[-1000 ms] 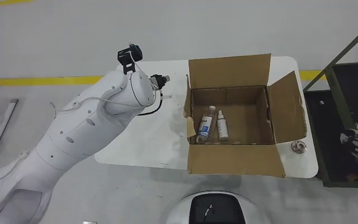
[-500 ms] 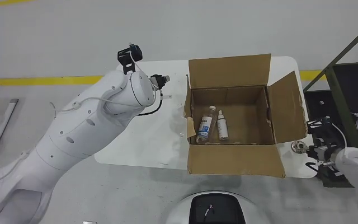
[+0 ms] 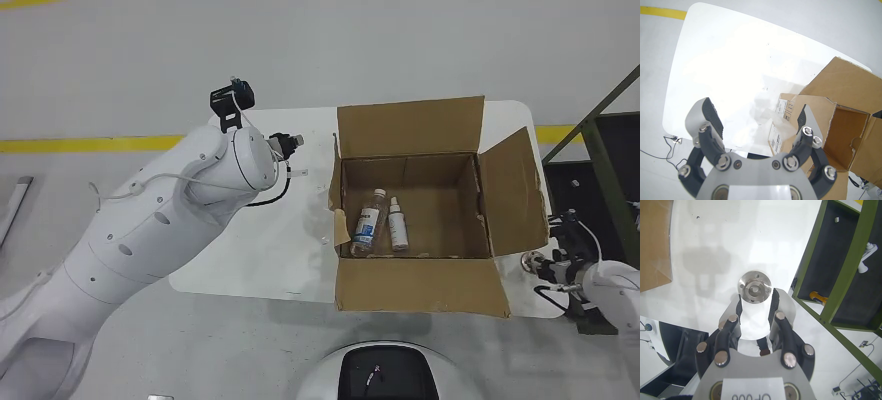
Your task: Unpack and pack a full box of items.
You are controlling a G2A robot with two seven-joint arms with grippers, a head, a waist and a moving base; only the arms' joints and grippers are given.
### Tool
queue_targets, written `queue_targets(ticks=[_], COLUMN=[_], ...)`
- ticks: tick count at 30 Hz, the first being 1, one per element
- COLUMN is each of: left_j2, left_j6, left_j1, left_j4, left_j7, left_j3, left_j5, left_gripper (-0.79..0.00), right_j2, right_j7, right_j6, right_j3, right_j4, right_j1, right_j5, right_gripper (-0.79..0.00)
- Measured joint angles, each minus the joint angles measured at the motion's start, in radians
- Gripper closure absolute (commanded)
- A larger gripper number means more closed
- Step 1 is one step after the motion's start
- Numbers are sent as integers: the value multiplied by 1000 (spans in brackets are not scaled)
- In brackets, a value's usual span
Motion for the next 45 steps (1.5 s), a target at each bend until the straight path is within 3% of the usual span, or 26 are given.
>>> queue_targets(ticks=[22,28,34,45], left_j2=[0,0,0,0], left_j6=[0,0,0,0], left_j1=[0,0,0,0], left_j4=[0,0,0,0], left_j7=[0,0,0,0], left_j3=[0,0,0,0], left_j5=[0,0,0,0], left_gripper=[-785,-785,-785,-785], right_j2=[7,9,10,14], right_j7=[-31,-33,-36,-59], right_j6=[22,24,28,43], right_j3=[-41,-47,-56,-29], right_j4=[74,81,87,83], right_j1=[41,43,50,66], right_j5=[-2,2,2,65], right_gripper=[-317,-246,0,0])
